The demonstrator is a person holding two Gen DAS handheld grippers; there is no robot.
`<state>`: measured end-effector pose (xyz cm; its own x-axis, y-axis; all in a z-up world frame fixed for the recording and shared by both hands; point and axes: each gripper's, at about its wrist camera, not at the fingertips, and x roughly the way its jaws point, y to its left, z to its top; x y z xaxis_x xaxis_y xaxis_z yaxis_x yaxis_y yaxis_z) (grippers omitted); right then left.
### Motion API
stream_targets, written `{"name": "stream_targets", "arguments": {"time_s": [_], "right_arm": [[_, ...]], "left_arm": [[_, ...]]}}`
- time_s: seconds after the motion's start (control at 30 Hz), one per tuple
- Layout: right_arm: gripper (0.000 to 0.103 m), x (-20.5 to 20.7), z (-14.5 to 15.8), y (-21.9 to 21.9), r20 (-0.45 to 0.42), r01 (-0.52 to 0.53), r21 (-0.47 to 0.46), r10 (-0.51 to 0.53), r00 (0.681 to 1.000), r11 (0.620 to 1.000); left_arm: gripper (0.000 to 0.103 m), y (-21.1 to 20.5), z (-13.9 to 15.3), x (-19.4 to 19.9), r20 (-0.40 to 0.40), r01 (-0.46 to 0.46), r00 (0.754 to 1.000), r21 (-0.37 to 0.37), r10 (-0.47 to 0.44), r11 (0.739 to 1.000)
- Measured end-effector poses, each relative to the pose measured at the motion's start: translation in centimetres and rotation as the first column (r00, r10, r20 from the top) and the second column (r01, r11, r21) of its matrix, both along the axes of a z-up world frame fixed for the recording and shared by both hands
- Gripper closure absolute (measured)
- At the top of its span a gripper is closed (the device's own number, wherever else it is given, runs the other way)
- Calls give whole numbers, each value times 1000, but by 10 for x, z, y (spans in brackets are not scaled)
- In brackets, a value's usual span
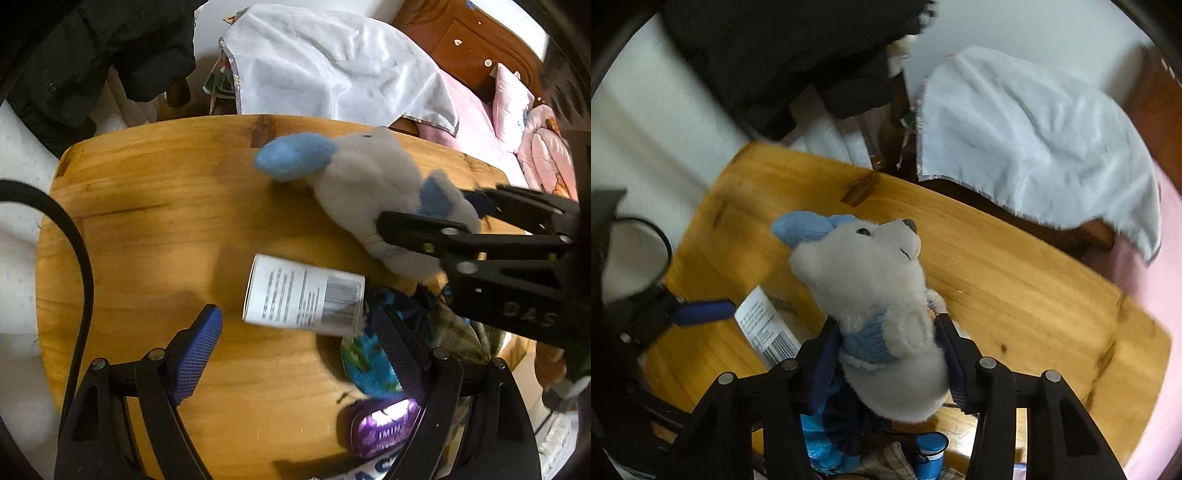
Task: Organize objects
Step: 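Grasp the white barcode box with the left gripper while the right gripper grasps the white plush bear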
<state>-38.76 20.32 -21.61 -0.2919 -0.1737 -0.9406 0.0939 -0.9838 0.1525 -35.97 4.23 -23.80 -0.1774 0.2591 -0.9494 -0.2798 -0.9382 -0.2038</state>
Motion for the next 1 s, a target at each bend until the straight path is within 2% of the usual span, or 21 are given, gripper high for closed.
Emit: {"name": "stream_targets", "arguments": {"time_s": [0.2,0.27,0.37,0.57,0.67,0.77,0.87,1.0], "right_arm": [[54,8,1,16,5,105,-45,-105,994,993],[55,10,1,16,3,117,-41,-117,993,992],[56,14,0,16,2,130,-37,-130,992,991],[62,22,3,10,2,144,-16,-144,990,989],[63,27,6,7,-2,154,-15,-154,988,988],[64,37,16,8,-23,173,-27,-174,984,984],[64,50,34,10,-49,203,-77,-207,977,976],[64,78,76,9,-116,216,-129,-231,966,968]], "left_arm": [[20,8,-10,-9,-9,-7,1000,-37,7,999],[33,8,-14,-10,-9,-19,1000,-63,18,998],[35,8,-15,-9,-36,-21,999,-96,18,995],[36,3,-10,-4,-62,-45,997,-96,39,994],[36,-2,9,6,-131,-50,991,-135,33,990],[36,-12,30,16,-172,-71,984,-142,46,987],[36,-26,58,30,-199,-93,978,-112,69,989],[36,-43,105,62,-225,-99,971,-50,85,994]]}}
